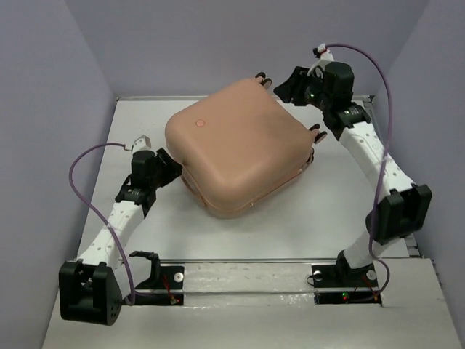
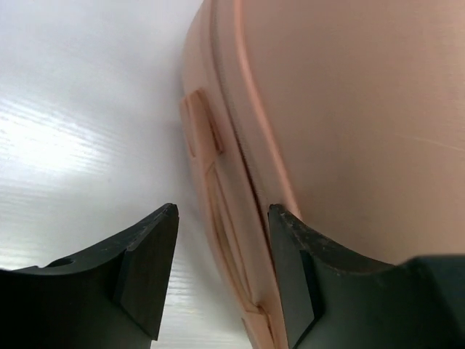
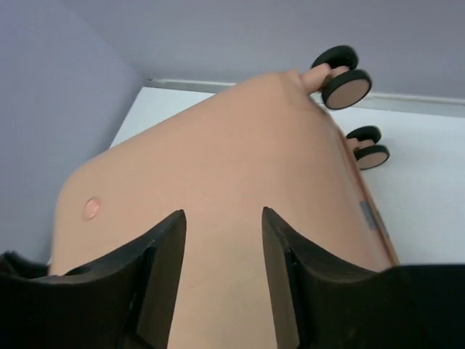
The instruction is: Pack the luggage
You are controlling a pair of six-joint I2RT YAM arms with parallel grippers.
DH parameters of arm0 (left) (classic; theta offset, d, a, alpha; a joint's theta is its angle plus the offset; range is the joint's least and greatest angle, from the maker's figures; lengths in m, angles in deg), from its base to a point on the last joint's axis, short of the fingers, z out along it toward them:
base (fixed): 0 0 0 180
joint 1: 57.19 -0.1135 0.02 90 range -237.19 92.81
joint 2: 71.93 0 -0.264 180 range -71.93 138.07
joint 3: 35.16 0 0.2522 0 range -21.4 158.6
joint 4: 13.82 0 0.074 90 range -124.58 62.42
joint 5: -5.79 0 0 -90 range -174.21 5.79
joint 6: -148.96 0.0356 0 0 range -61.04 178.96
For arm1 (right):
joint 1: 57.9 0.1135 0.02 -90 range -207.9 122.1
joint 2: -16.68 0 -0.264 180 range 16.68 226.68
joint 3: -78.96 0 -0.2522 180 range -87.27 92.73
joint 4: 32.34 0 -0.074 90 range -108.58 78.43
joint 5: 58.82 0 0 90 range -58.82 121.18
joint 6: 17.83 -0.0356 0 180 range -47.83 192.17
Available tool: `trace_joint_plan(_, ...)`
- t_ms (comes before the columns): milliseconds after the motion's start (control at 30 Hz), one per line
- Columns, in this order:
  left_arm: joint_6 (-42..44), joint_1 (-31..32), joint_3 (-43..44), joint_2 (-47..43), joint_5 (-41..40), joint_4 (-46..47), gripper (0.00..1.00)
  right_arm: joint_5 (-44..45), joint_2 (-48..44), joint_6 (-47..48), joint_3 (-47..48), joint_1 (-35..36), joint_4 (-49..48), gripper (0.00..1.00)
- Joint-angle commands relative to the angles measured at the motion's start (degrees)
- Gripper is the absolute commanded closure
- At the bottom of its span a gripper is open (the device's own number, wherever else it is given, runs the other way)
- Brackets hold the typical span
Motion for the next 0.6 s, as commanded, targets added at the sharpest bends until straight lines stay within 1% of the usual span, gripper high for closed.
trace_joint_plan(0, -0.81, 0.96, 2.38, -7.42, -0.77, 7.1, 0.4, -6.61, -14.29, 1.3, -18.61, 2.19, -6.63, 0.67)
trace_joint_plan(33, 0.06, 0.78, 2.29, -10.04, -3.23, 4.92, 0.41, -7.5, -20.68, 1.22, -22.52, 2.99, -8.04, 0.74)
trace_joint_plan(67, -0.01, 0.69, 1.77, -11.46, -6.39, 4.2, 0.44, -7.68, -23.7, 0.0, -29.52, 4.82, -10.14, 0.9)
trace_joint_plan(100, -0.28, 0.61, 1.41, -13.99, -7.38, 4.54, 0.46, -6.98, -26.69, -0.71, -33.16, 5.8, -11.38, 0.93)
trace_joint_plan(133, -0.36, 0.43, 1.41, -14.89, -7.91, 5.07, 0.48, -5.76, -32.89, -1.59, -36.85, 6.42, -12.35, 0.93)
trace_joint_plan(167, -0.37, 0.34, 2.98, -14.9, -8.18, 5.16, 0.5, -3.83, -35.74, -2.9, -40.2, 6.42, -12.53, 0.93)
trace_joint_plan(200, -0.02, 0.17, 4.3, -14.55, -8.18, 4.99, 0.5, 2.19, -38.21, -4.05, -43.36, 6.42, -12.53, 0.93)
trace_joint_plan(233, 0.42, 0.17, 5.96, -12.89, -8.35, 5.16, 0.5, 5.64, -40.32, -5.19, -48.44, 6.42, -12.44, 0.93)
trace_joint_plan(267, 0.69, 0.08, 9.98, -11.49, -8.44, 5.25, 0.5, 8.9, -42.78, -5.37, -50.23, 6.42, -10.36, 0.93)
trace_joint_plan(300, 0.95, -0.01, 12.2, -9.91, -8.18, 5.6, 0.49, 11.8, -43.06, -5.38, -51.55, 6.42, -8.94, 0.93)
trace_joint_plan(333, 1.39, -0.01, 14.48, -5.71, -7.48, 7.08, 0.48, 16.27, -42.89, -5.38, -52.96, 6.42, -7.45, 0.93)
trace_joint_plan(367, 1.04, -0.45, 20.42, -2.8, -5.39, 6.05, 0.47, 21.27, -42.72, -6.77, -53.67, 6.42, -5.08, 0.93)
trace_joint_plan(400, 1.04, -0.89, 23.44, -0.16, -3.28, 6.04, 0.46, 22.63, -43.24, -7.3, -54.81, 6.42, -4.89, 0.93)
trace_joint_plan(433, 1.3, -0.98, 26.34, 5.0, -1.52, 6.74, 0.43, 23.86, -43.94, -7.83, -57.43, 6.42, -4.89, 0.93)
trace_joint_plan(467, 1.74, -1.06, 29.16, 8.01, -0.8, 6.74, 0.41, 25.27, -44.9, -8.36, -58.85, 6.42, -4.71, 0.93)
trace_joint_plan(500, 1.83, -1.5, 35.36, 10.74, 1.46, 6.22, 0.38, 28.06, -46.74, -9.06, -59.99, 6.42, -4.27, 0.93)
trace_joint_plan(533, 2.27, -1.85, 38.47, 16.94, 2.44, 5.43, 0.36, 29.05, -47.45, -9.42, -61.05, 6.42, -3.75, 0.93)
trace_joint_plan(567, 3.14, -2.29, 41.72, 20.66, 3.5, 4.47, 0.34, 29.41, -48.07, -9.51, -61.84, 6.42, -3.39, 0.93)
